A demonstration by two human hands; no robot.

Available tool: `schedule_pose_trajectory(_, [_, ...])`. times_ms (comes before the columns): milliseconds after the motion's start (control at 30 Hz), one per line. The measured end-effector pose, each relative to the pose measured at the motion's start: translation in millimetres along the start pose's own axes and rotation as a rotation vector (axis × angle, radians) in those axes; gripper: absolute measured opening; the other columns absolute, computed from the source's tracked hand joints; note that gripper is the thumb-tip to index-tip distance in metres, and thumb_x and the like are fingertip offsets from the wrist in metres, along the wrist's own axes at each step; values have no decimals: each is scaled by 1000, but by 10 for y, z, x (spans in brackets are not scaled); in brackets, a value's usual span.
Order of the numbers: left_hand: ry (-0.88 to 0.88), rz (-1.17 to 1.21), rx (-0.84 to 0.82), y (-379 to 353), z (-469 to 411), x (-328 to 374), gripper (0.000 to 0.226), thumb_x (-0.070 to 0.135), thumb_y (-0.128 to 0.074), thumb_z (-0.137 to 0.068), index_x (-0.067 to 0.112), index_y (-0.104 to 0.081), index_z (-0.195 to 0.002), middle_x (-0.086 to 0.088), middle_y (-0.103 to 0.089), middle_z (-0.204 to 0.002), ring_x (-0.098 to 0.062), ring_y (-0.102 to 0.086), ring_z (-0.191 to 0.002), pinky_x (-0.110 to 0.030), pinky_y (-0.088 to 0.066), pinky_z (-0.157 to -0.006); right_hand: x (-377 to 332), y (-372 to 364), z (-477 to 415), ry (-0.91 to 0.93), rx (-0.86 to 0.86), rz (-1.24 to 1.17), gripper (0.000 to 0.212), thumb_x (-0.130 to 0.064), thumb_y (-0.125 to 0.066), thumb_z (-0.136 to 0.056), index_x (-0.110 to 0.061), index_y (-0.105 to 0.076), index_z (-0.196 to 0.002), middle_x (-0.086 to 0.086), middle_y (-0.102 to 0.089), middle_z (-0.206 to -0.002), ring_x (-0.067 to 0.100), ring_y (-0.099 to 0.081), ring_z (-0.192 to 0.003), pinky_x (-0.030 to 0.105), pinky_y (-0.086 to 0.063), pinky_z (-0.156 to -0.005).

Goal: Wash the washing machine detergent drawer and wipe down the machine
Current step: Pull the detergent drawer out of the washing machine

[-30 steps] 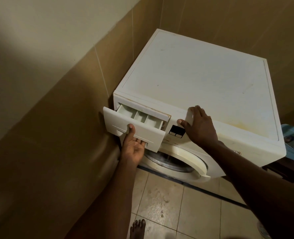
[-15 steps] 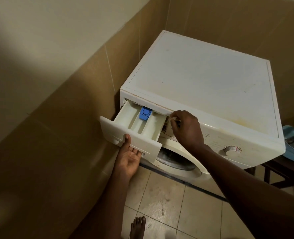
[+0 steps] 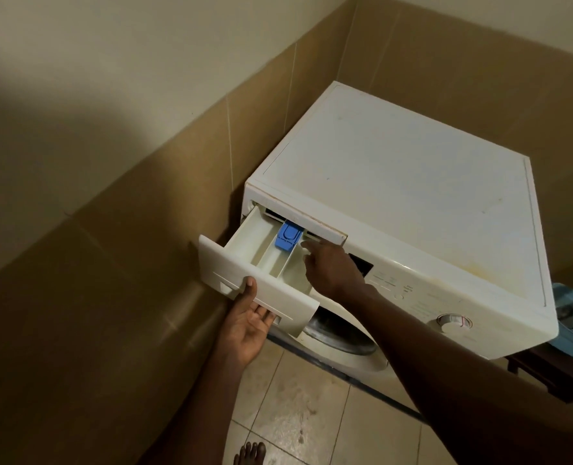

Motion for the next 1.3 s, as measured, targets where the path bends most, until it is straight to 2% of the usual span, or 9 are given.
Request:
schedule_pose_trajectory(167, [8, 11, -6, -16, -22, -3, 113, 33, -101, -19, 17, -55, -121, -13, -77, -101, -28, -75, -88, -42, -60, -71, -113, -18, -175, 23, -77, 132, 50, -7, -49, -90, -11, -48, -140, 6, -50, -142, 29, -50, -125, 43, -47, -100])
schedule_pose_trajectory(333, [35, -1, -11, 8, -51, -3, 112, 34, -101, -24, 15, -55, -124, -15, -75, -106, -29, -74, -93, -38, -62, -66, -203, -46, -278, -19, -84, 287, 49, -17, -44, -94, -20, -43, -143, 9, -45, -136, 31, -52, -113, 41, -47, -88])
schedule_pose_trajectory(500, [52, -45, 17, 60, -60, 4, 77, 30, -81, -65, 14, -50, -134, -14, -76, -105, -33, -68, -106, -41, -59, -81, -209, -107, -306, -69, -100, 314, 46, -18, -46, -93, -23, -49, -139, 8, -54, -132, 28, -58, -111, 41, -49, -91])
schedule_pose_trajectory(700, [46, -72, 6, 107, -141, -10, 111, 39, -101, -26, 15, -56, -126, -17, -71, -117, -32, -67, -110, -41, -57, -88, -191, -96, -283, -67, -110, 294, 51, -23, -44, -93, -30, -42, -144, 8, -52, -137, 30, -54, -120, 43, -47, -96])
schedule_pose_trajectory(833, [70, -68, 37, 128, -128, -24, 105, 42, -93, -50, 12, -48, -140, -20, -62, -132, -36, -58, -123, -41, -56, -92, -214, -48, -253, -89, -100, 306, 51, -24, -44, -93, -34, -43, -144, 7, -59, -128, 29, -57, -114, 38, -47, -89])
schedule_pose_trajectory(967, [88, -21, 93, 120, -117, -31, 79, 33, -69, -70, 8, -46, -142, -21, -63, -129, -33, -63, -113, -35, -63, -71, -268, -11, -283, -109, -106, 338, 47, -19, -46, -93, -28, -48, -140, 7, -63, -112, 25, -60, -91, 33, -41, -75])
schedule_pose_trajectory(1100, [91, 20, 92, 81, -83, -21, 90, 34, -80, -63, 8, -45, -142, -24, -56, -136, -36, -58, -116, -32, -61, -61, -288, -2, -315, -136, -105, 316, 44, -20, -48, -93, -25, -52, -137, 7, -63, -110, 22, -52, -80, 31, -40, -71])
schedule_pose_trajectory(1200, [94, 13, 57, 68, -67, -21, 81, 30, -76, -68, 7, -46, -140, -22, -65, -122, -35, -64, -108, -39, -63, -71, -293, -23, -305, -144, -101, 293, 43, -21, -47, -92, -25, -54, -134, 7, -64, -110, 20, -47, -78, 31, -40, -71])
schedule_pose_trajectory(1300, [87, 19, -24, 51, -94, -11, 100, 27, -100, -33, 6, -56, -121, -20, -74, -103, -33, -73, -93, -42, -55, -85, -278, -10, -292, -149, -89, 262, 42, -21, -47, -92, -24, -56, -133, 7, -64, -113, 23, -54, -83, 30, -40, -71])
Point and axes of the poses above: each hand's wrist, its own z-axis away from the middle knuckle, its own y-axis out of the back of the hand, x = y × z, the point moved 5 cm from there along -z, towards the middle knuckle
